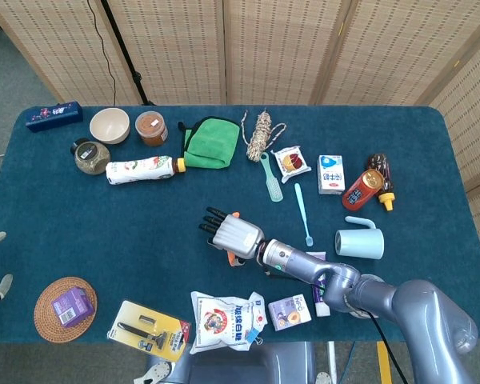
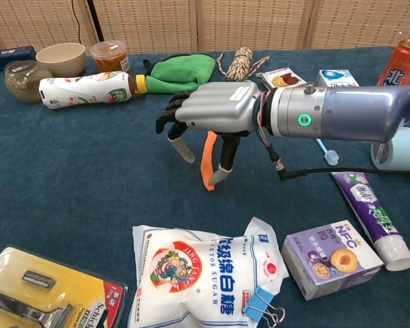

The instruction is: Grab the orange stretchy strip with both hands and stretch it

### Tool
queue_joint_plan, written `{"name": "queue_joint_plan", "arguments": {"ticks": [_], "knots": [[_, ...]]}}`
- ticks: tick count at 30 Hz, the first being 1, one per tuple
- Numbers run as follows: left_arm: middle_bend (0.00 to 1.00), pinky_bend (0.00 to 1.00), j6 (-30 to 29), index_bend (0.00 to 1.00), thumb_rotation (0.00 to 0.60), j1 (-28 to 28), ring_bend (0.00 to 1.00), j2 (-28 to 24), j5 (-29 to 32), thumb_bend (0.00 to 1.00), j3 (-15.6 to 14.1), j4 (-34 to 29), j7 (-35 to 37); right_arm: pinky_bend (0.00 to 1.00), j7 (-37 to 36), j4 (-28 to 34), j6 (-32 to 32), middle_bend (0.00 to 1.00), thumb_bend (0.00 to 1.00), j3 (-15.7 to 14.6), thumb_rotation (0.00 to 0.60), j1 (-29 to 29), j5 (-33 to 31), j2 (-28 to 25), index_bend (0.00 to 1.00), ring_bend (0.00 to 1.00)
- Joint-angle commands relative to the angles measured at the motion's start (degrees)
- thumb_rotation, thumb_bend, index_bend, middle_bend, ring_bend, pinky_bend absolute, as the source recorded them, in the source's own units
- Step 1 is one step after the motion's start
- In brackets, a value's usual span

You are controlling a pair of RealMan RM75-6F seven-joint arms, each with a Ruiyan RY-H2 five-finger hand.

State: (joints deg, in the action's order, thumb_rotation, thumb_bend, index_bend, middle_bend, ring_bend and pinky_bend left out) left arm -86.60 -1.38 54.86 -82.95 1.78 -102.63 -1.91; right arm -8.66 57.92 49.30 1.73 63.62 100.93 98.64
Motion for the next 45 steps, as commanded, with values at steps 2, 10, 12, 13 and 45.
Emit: {"name": "queue_joint_plan", "arguments": {"ticks": [2, 10, 12, 13, 45], "knots": [[0.09, 0.04, 0.05, 0.20, 0.600, 0.04, 0.12, 0.00, 0.14, 0.31, 0.03, 0.08, 0.09, 0.00, -0.57, -0.96, 0.42, 0.16, 0.13, -0.68, 0.600, 0.39, 0.45, 0.21, 0.50, 0.12], [0.09, 0.04, -0.11, 0.20, 0.600, 0.12, 0.12, 0.20, 0.20, 0.31, 0.12, -0.05, -0.18, 0.00, -1.39, -1.79, 1.35, 0.16, 0.10, -1.84, 0.600, 0.86, 1.07, -0.49, 0.50, 0.12], [0.09, 0.04, -0.18, 0.20, 0.600, 0.14, 0.12, 0.22, 0.17, 0.31, 0.13, -0.16, -0.34, 0.00, -1.46, -1.80, 1.62, 0.16, 0.08, -2.02, 0.600, 0.98, 1.19, -0.73, 0.50, 0.12], [0.09, 0.04, -0.19, 0.20, 0.600, 0.15, 0.12, 0.24, 0.16, 0.31, 0.13, -0.22, -0.44, 0.00, -1.63, -1.73, 1.72, 0.16, 0.07, -2.10, 0.600, 1.01, 1.16, -0.84, 0.50, 0.12], [0.09, 0.04, -0.53, 0.20, 0.600, 0.59, 0.12, -0.11, 0.62, 0.31, 0.31, -0.44, -0.67, 0.00, -3.84, -5.95, 2.78, 0.17, 0.00, -4.38, 0.600, 3.09, 2.08, 2.33, 0.51, 0.12]]}}
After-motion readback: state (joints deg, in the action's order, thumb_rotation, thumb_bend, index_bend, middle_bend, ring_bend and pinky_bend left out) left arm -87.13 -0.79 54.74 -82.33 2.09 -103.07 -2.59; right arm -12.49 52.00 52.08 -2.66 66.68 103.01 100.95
